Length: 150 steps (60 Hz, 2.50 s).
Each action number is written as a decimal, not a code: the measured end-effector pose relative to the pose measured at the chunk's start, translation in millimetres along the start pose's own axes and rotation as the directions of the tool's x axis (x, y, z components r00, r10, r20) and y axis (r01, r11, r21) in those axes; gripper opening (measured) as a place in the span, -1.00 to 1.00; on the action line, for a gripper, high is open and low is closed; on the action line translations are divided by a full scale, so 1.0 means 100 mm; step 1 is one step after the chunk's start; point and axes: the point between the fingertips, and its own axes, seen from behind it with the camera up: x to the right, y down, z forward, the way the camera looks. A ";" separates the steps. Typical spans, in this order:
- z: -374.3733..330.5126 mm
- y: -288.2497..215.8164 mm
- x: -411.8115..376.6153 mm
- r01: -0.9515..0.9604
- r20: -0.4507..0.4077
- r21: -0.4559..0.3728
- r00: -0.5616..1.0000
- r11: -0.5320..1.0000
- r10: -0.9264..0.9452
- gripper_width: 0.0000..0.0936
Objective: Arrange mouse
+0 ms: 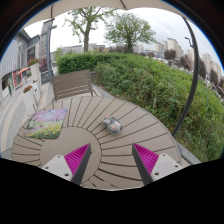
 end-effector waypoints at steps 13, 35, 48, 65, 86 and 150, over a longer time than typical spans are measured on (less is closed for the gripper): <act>0.73 -0.12 0.10 0.008 -0.015 0.029 1.000 1.000 -0.007 0.81; 1.55 -0.40 0.24 -0.003 -0.034 0.038 0.999 0.999 0.004 0.82; 1.80 -0.52 0.30 -0.026 -0.057 0.009 0.998 1.000 0.026 0.82; 1.80 -0.52 0.35 -0.029 -0.093 -0.034 0.995 0.999 0.025 -0.16; 0.95 -1.88 -1.16 -0.095 0.026 0.086 0.995 0.992 0.093 -0.22; -1.58 -0.64 -2.42 0.067 0.039 -0.193 0.997 0.979 -0.061 0.81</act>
